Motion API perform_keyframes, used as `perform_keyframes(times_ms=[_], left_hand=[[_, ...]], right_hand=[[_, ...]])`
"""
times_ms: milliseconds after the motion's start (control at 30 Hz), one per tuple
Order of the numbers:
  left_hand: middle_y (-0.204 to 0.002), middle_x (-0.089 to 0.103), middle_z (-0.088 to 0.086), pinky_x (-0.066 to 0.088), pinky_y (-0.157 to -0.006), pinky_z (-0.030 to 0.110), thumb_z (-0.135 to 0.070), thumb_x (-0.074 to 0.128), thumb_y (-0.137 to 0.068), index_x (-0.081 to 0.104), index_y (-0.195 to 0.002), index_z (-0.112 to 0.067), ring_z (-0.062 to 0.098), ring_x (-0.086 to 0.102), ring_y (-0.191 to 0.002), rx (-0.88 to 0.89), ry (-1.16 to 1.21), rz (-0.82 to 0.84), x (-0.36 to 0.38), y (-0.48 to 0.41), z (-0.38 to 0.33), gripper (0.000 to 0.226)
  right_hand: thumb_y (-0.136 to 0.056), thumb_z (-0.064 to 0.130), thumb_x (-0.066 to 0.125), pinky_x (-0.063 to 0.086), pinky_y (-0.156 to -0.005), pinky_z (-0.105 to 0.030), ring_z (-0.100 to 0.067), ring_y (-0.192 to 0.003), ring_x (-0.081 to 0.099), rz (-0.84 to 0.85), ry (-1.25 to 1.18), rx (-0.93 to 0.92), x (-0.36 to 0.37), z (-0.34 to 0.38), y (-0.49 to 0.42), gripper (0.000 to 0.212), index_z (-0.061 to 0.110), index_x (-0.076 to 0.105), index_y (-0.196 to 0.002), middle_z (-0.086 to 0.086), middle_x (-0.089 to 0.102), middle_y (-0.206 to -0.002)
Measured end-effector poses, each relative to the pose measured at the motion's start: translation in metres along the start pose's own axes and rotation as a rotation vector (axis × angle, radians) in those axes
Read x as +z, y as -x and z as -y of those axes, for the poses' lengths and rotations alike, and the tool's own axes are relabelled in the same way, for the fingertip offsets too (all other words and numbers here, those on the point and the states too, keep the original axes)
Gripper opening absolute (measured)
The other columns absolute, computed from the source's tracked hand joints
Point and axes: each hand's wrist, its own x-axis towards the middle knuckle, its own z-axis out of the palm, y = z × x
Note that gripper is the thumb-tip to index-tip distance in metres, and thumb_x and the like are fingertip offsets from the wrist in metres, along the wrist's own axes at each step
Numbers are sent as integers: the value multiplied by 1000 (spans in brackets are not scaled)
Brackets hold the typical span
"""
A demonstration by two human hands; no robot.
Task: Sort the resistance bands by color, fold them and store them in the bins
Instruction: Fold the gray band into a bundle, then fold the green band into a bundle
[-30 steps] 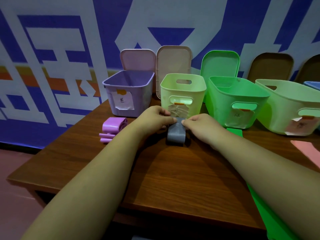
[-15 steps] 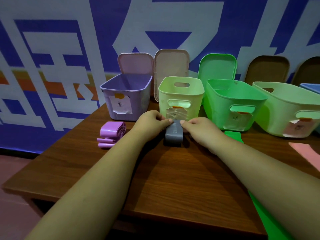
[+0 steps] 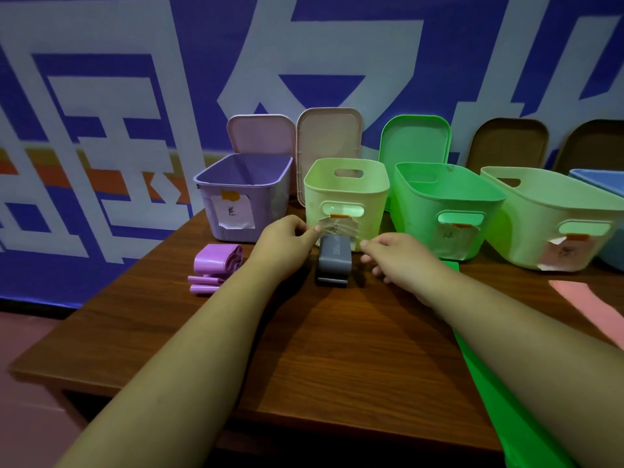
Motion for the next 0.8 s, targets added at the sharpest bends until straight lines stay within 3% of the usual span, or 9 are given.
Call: perform_keyframes(times_ms=[133, 233, 300, 367, 533, 700, 800], left_hand=[[-93, 69, -8, 61, -77, 40, -40, 62, -104, 62, -98, -29, 14, 67, -87, 95, -45, -95, -1, 9, -8, 12], [-93, 66, -10, 54, -71, 31, -32, 61, -105, 59, -96, -31, 6, 62, -85, 213, -41, -113, 3, 21, -24, 9], [-90, 65, -11, 46, -66, 26, -32, 63, -104, 60, -95, -30, 5, 60, -82, 327, -103, -47, 10, 26, -42, 10], [-91, 66, -10, 45, -67, 26, -32, 65, -102, 63, -97, -27, 6, 60, -83, 407, -213, 87, 20, 30, -62, 8], [-101, 70, -2, 53, -80, 33, -34, 64, -102, 71, -109, -20, 18, 64, -94, 407, -425, 332, 68, 33, -97, 16], [-103, 73, 9, 49, -77, 33, -39, 62, -102, 72, -106, -14, 28, 67, -95, 278, -480, 373, 120, 17, -110, 28], [-98, 73, 12, 55, -78, 37, -49, 61, -102, 76, -101, -12, 32, 68, -94, 225, -491, 321, 145, 11, -105, 40]], right_hand=[[-103, 40, 59, 60, -73, -47, -42, -101, 74, -4, 66, -36, -20, -7, 6, 18, 34, 75, -97, -3, 82, -99], [-105, 36, 61, 55, -68, -37, -32, -89, 76, -20, 165, -78, -45, -11, 19, 18, 33, 76, -95, 9, 79, -89], [-105, 37, 62, 49, -59, -30, -21, -69, 69, -44, 251, -101, -64, -18, 27, 22, 32, 76, -88, 5, 77, -83], [-104, 37, 63, 41, -55, -27, -10, -63, 62, -79, 302, -108, -82, -29, 31, 24, 30, 76, -85, 6, 75, -80], [-104, 34, 61, 36, -58, -28, -10, -74, 62, -157, 348, -54, -117, -69, 31, 23, 28, 75, -88, 8, 73, -84], [-101, 36, 59, 53, -69, -31, -15, -78, 64, -245, 294, -3, -116, -110, 27, 20, 29, 74, -91, 6, 73, -85], [-101, 38, 60, 59, -77, -38, -17, -82, 65, -264, 297, -25, -112, -116, 24, 18, 29, 75, -96, 6, 72, -87]])
